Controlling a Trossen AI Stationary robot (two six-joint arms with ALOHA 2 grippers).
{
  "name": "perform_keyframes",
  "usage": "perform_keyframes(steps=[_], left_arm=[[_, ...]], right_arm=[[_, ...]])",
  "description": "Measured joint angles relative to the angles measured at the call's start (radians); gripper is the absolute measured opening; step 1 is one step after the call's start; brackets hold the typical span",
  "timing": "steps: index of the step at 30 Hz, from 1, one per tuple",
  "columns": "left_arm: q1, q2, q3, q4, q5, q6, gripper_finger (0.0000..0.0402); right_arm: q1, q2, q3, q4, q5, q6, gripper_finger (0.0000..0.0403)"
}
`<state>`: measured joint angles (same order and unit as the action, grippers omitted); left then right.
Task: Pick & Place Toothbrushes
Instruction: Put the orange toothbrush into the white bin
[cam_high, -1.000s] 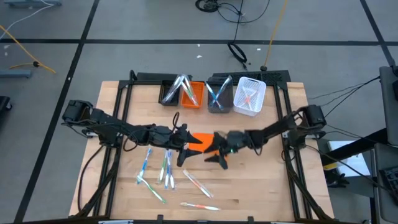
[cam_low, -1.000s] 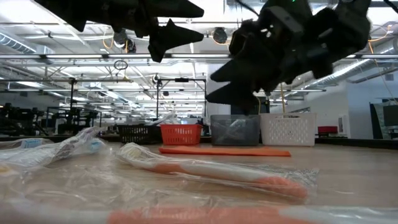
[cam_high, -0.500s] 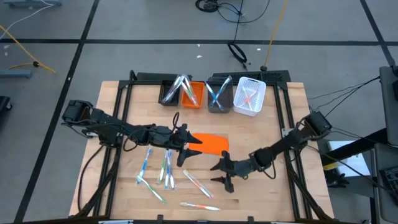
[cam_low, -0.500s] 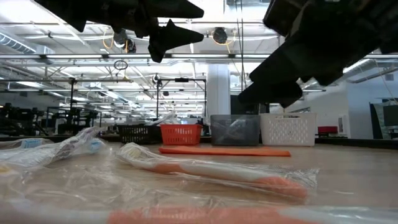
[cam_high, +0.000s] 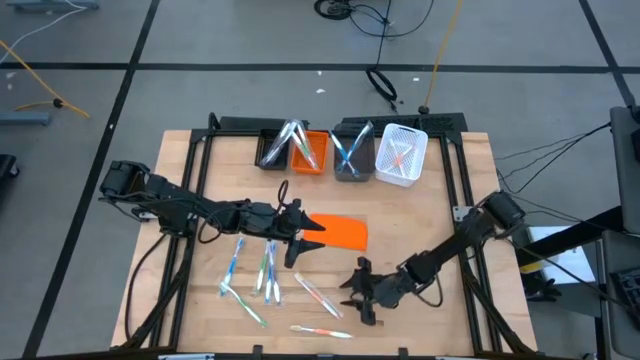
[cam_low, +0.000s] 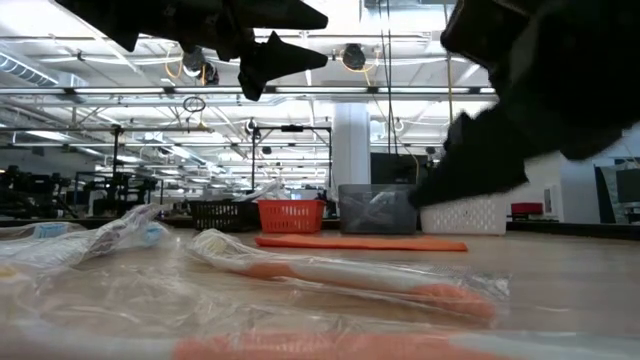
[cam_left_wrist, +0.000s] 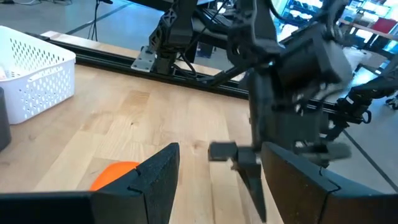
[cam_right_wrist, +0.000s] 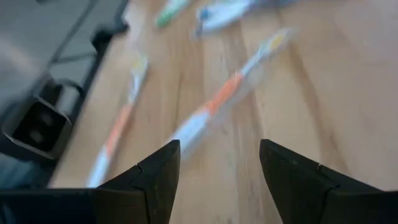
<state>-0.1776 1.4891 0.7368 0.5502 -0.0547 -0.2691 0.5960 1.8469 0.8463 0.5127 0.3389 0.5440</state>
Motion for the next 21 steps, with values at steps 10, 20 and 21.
perform_keyframes(steps=[10,20,21], left_arm=[[0.000,0.000,0.000,0.001,0.000,0.000,0.0230],[0.000,0.001,0.000,-0.002,0.000,0.001,0.0230],[0.000,0.001,0.000,-0.002,0.000,0.002,0.0230]], right_arm=[[0.015,0.159,0.178,-0.046,-0.030,-0.039,0.0212],[0.017,0.181,0.224,-0.142,0.015,-0.033,0.0212],[0.019,0.182,0.224,-0.148,0.026,-0.033,0.0212]])
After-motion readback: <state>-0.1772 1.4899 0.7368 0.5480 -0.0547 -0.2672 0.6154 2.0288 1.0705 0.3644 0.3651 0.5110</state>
